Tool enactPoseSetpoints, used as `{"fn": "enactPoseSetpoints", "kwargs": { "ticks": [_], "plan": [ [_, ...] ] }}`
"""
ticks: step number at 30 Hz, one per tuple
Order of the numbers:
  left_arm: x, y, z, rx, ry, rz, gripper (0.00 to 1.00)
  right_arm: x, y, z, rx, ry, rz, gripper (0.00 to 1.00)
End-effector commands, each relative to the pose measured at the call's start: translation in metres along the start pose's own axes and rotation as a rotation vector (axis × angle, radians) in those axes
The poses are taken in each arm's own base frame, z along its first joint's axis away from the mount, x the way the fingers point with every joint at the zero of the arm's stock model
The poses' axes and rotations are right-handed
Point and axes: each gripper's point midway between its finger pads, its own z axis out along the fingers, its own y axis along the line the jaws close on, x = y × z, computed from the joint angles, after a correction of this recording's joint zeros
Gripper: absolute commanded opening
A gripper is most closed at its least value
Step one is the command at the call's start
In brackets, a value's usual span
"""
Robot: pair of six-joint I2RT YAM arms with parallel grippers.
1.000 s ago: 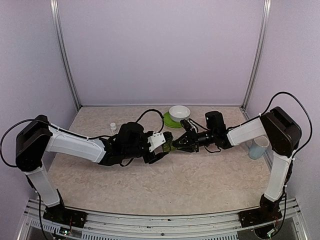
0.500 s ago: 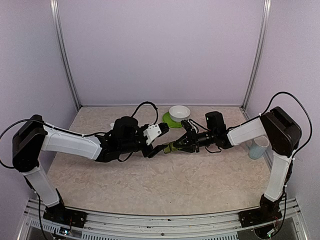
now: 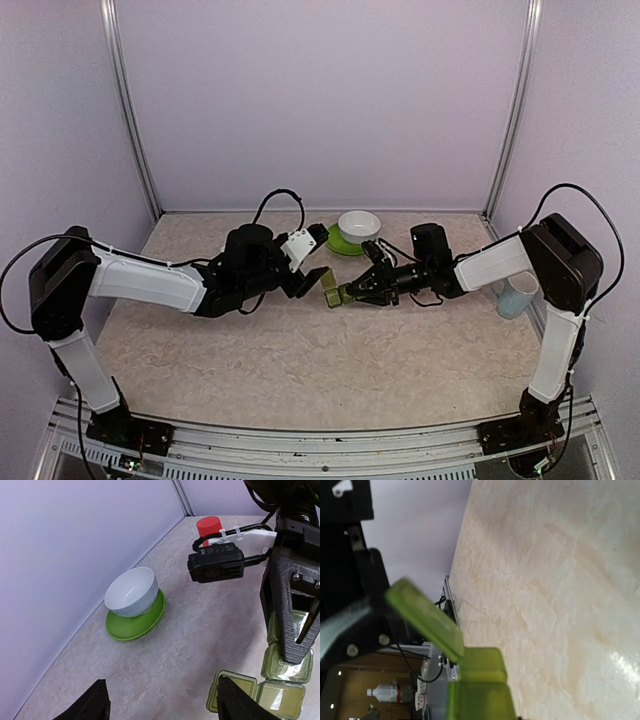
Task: Sort the pills into containers
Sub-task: Open the lid of the pill container in the compartment.
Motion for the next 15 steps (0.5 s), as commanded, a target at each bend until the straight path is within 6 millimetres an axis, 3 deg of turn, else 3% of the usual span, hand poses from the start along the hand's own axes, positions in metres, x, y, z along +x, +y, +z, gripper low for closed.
{"fn": "enactPoseSetpoints", "kwargs": {
  "ticks": [1, 15],
  "plan": [
    [0.001, 0.015, 0.013, -0.054, 0.014, -0.031, 0.71, 0.003, 0.005, -0.004, -0.01, 0.005, -0.016, 0.22],
    [0.02, 0.003, 0.025, 0.032, 0.064, -0.046, 0.7, -0.005, 0.011, -0.003, -0.021, 0.001, -0.033, 0.22]
  ]
}}
